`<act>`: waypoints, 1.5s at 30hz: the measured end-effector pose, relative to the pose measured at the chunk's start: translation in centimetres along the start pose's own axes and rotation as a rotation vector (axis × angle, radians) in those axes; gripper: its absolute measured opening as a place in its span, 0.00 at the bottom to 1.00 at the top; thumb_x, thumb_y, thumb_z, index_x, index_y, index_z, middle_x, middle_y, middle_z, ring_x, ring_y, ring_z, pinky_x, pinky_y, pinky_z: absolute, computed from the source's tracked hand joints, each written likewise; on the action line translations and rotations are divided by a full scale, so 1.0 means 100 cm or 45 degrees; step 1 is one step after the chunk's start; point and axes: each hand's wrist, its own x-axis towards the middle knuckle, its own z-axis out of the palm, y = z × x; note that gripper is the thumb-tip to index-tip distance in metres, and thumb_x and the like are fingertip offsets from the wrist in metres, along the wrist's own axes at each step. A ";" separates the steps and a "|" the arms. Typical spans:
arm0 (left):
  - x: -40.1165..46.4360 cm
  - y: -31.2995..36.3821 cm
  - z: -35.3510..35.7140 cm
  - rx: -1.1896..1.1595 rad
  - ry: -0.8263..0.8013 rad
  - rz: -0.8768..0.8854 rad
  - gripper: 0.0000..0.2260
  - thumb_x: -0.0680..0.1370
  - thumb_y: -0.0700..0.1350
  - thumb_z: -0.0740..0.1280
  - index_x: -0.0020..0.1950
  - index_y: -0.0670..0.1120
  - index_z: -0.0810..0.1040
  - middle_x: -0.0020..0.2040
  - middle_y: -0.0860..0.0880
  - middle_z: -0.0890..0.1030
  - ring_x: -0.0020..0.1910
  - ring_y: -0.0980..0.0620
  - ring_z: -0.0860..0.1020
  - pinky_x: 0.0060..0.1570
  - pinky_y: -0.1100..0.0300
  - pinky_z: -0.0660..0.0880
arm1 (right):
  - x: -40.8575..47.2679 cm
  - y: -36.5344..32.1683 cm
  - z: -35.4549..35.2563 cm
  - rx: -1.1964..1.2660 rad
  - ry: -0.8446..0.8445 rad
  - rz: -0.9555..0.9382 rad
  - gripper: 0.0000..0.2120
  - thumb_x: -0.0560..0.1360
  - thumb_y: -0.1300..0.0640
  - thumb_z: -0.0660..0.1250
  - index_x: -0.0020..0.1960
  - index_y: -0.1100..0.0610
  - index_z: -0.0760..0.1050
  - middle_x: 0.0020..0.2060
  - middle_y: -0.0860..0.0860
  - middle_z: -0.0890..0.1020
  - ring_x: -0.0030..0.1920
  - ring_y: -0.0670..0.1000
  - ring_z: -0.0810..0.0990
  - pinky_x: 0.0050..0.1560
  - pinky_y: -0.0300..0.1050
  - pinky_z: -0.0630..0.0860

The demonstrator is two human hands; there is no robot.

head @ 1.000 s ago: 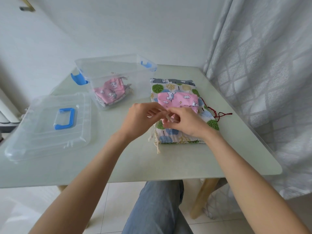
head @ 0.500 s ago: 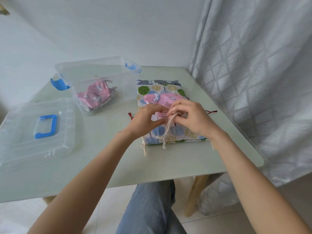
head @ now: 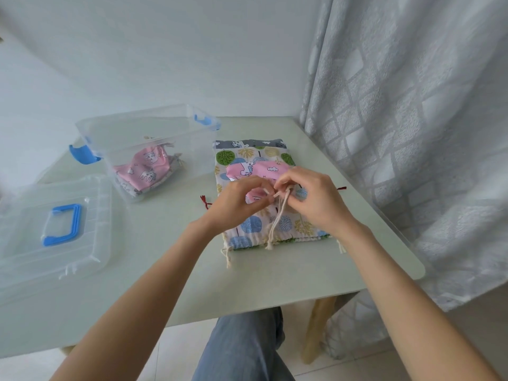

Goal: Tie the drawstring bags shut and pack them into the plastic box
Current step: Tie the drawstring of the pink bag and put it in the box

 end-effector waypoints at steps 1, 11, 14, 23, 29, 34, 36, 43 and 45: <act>-0.001 0.001 -0.002 -0.038 -0.010 -0.043 0.01 0.76 0.42 0.68 0.46 0.46 0.79 0.48 0.52 0.82 0.44 0.65 0.77 0.46 0.74 0.68 | 0.002 0.002 0.002 -0.079 0.045 -0.015 0.09 0.69 0.69 0.69 0.46 0.59 0.79 0.42 0.46 0.80 0.42 0.46 0.79 0.45 0.47 0.77; 0.003 -0.009 -0.016 -0.390 -0.075 -0.226 0.12 0.75 0.38 0.69 0.55 0.51 0.78 0.49 0.52 0.83 0.48 0.54 0.82 0.50 0.59 0.79 | 0.019 0.004 0.023 -0.162 0.181 -0.244 0.04 0.69 0.68 0.71 0.40 0.62 0.79 0.46 0.54 0.78 0.43 0.45 0.77 0.47 0.30 0.71; 0.008 -0.006 -0.019 -0.479 0.029 -0.259 0.13 0.72 0.33 0.71 0.53 0.46 0.78 0.42 0.47 0.83 0.42 0.56 0.82 0.45 0.62 0.78 | 0.023 0.007 0.023 -0.120 0.188 -0.240 0.03 0.68 0.66 0.73 0.40 0.61 0.80 0.45 0.53 0.77 0.45 0.50 0.79 0.45 0.36 0.75; 0.002 0.002 -0.036 -0.570 -0.056 -0.320 0.06 0.78 0.37 0.63 0.51 0.42 0.78 0.43 0.49 0.83 0.46 0.52 0.81 0.54 0.59 0.76 | 0.014 0.009 0.023 0.118 0.134 -0.158 0.06 0.67 0.68 0.73 0.40 0.59 0.80 0.39 0.43 0.78 0.41 0.40 0.77 0.44 0.35 0.75; 0.005 0.020 -0.038 -0.218 -0.061 -0.299 0.09 0.81 0.42 0.59 0.49 0.48 0.79 0.28 0.58 0.70 0.26 0.61 0.66 0.30 0.68 0.66 | 0.009 0.008 0.025 0.205 0.147 -0.128 0.06 0.68 0.67 0.71 0.41 0.58 0.81 0.39 0.39 0.79 0.42 0.34 0.76 0.43 0.33 0.74; -0.009 0.013 -0.038 0.140 0.008 -0.210 0.07 0.76 0.49 0.68 0.42 0.47 0.81 0.29 0.58 0.74 0.28 0.60 0.69 0.33 0.57 0.70 | -0.004 0.011 0.025 0.252 0.210 -0.143 0.06 0.69 0.63 0.73 0.46 0.60 0.83 0.43 0.47 0.83 0.44 0.44 0.81 0.46 0.36 0.76; -0.020 0.006 -0.037 0.105 0.130 -0.290 0.07 0.75 0.51 0.69 0.40 0.49 0.80 0.28 0.61 0.76 0.28 0.60 0.71 0.37 0.51 0.75 | -0.011 0.015 0.026 0.242 0.272 -0.114 0.07 0.70 0.58 0.72 0.46 0.60 0.83 0.42 0.49 0.85 0.42 0.47 0.81 0.43 0.38 0.76; -0.057 -0.008 -0.032 -0.018 0.418 -0.272 0.08 0.74 0.49 0.67 0.40 0.45 0.81 0.36 0.47 0.77 0.32 0.55 0.73 0.33 0.65 0.67 | -0.041 0.036 0.019 0.131 0.310 0.091 0.07 0.68 0.65 0.73 0.45 0.57 0.83 0.38 0.49 0.83 0.38 0.50 0.79 0.40 0.44 0.76; -0.062 -0.010 -0.027 0.055 0.427 -0.232 0.09 0.74 0.46 0.67 0.40 0.43 0.81 0.34 0.50 0.74 0.30 0.58 0.69 0.32 0.70 0.63 | -0.045 0.041 0.017 0.080 0.295 0.119 0.06 0.69 0.63 0.74 0.44 0.55 0.83 0.39 0.47 0.83 0.40 0.50 0.81 0.41 0.49 0.77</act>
